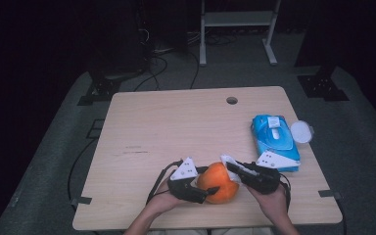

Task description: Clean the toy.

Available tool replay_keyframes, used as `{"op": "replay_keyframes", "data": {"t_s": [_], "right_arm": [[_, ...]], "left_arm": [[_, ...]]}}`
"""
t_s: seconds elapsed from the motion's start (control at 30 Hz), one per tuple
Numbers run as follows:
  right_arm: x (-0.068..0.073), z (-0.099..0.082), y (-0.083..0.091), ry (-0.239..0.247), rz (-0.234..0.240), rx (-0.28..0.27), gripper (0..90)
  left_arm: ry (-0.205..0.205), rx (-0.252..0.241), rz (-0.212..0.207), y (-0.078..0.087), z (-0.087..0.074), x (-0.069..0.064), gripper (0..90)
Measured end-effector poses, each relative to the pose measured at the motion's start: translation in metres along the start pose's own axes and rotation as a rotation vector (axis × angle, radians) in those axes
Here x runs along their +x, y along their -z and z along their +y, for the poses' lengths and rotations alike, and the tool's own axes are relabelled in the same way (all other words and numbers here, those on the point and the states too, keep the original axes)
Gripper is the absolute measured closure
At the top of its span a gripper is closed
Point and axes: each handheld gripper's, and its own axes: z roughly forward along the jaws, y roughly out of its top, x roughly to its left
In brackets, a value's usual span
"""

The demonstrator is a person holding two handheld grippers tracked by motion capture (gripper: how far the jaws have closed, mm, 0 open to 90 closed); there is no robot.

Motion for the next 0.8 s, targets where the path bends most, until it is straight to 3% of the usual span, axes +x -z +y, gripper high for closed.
{"op": "replay_keyframes", "data": {"t_s": [0.07, 0.13, 0.17, 0.23, 0.27, 0.3, 0.33, 0.53, 0.7, 0.77, 0.8], "right_arm": [[0.005, 0.002, 0.000, 0.011, 0.006, 0.005, 81.8], [0.015, 0.006, -0.002, 0.027, 0.031, 0.002, 81.8], [0.026, 0.008, -0.007, 0.061, 0.061, 0.006, 81.7], [0.031, 0.009, -0.009, 0.075, 0.070, 0.016, 81.8], [0.034, 0.010, -0.011, 0.107, 0.051, 0.033, 81.8], [0.034, 0.010, -0.011, 0.107, 0.051, 0.033, 81.8], [0.024, 0.010, -0.009, 0.075, 0.037, 0.025, 81.8], [0.003, 0.004, -0.001, -0.007, 0.011, 0.019, 81.7], [0.005, 0.002, 0.004, -0.009, 0.025, 0.011, 81.8], [-0.005, -0.003, 0.005, -0.065, 0.028, 0.004, 81.8], [-0.005, -0.003, 0.005, -0.065, 0.028, 0.004, 81.8]], "left_arm": [[0.008, -0.008, 0.004, -0.002, -0.002, 0.000, 20.9], [-0.003, -0.009, 0.014, -0.004, -0.001, -0.004, 25.1], [-0.008, -0.009, 0.018, -0.006, 0.000, -0.006, 28.6], [-0.041, 0.002, 0.021, -0.008, 0.001, -0.012, 30.1], [-0.055, 0.006, 0.025, -0.008, 0.001, -0.014, 31.8], [-0.054, 0.009, 0.023, -0.008, 0.002, -0.014, 31.8], [-0.055, 0.011, 0.014, -0.007, 0.002, -0.014, 32.9], [-0.084, 0.022, 0.016, -0.004, 0.002, -0.012, 33.2], [-0.034, 0.011, 0.046, 0.002, 0.000, -0.004, 33.1], [-0.004, 0.002, 0.046, 0.004, 0.000, 0.001, 33.3], [0.009, -0.002, 0.045, 0.005, -0.001, 0.003, 33.3]]}}
